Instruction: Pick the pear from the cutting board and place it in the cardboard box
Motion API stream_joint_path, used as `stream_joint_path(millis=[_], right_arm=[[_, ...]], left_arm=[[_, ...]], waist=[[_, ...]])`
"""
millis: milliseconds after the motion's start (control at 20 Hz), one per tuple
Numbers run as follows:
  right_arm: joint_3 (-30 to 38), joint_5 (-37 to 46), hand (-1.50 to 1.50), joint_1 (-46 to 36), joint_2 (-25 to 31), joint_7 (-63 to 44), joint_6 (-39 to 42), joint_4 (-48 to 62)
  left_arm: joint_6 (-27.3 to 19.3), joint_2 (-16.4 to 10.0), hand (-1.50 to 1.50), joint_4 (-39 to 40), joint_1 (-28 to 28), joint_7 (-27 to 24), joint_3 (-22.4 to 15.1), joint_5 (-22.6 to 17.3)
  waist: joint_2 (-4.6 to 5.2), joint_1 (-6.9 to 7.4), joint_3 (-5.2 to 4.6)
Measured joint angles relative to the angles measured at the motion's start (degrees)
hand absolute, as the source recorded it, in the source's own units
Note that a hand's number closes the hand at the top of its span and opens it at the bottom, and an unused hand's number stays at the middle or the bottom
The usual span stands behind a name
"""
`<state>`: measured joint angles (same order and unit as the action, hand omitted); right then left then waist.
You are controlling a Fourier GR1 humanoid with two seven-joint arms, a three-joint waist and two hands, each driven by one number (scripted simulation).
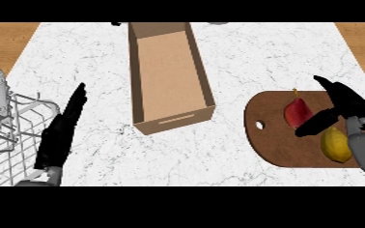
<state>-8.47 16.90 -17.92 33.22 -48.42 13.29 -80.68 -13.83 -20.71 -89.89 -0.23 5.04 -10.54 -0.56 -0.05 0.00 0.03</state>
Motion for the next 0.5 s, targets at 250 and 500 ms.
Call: stream_joint_path(millis=[250,500], right_arm=[[1.38,2.55,-1.50,0.42,-2.02,0.96,0.89,0.35],[2.76,5.49,-1.50,0.63,-4.23,2.74,0.25,2.11]], left_arm=[[1.21,1.62,0.00,0.92,-0.23,-1.09,1.44,0.88],[2.14,2.65,0.00,0.76,-0.06,-1.08,2.37,2.34]], waist=[[-0.13,0.02,0.16],[-0.13,0.04,0.17]])
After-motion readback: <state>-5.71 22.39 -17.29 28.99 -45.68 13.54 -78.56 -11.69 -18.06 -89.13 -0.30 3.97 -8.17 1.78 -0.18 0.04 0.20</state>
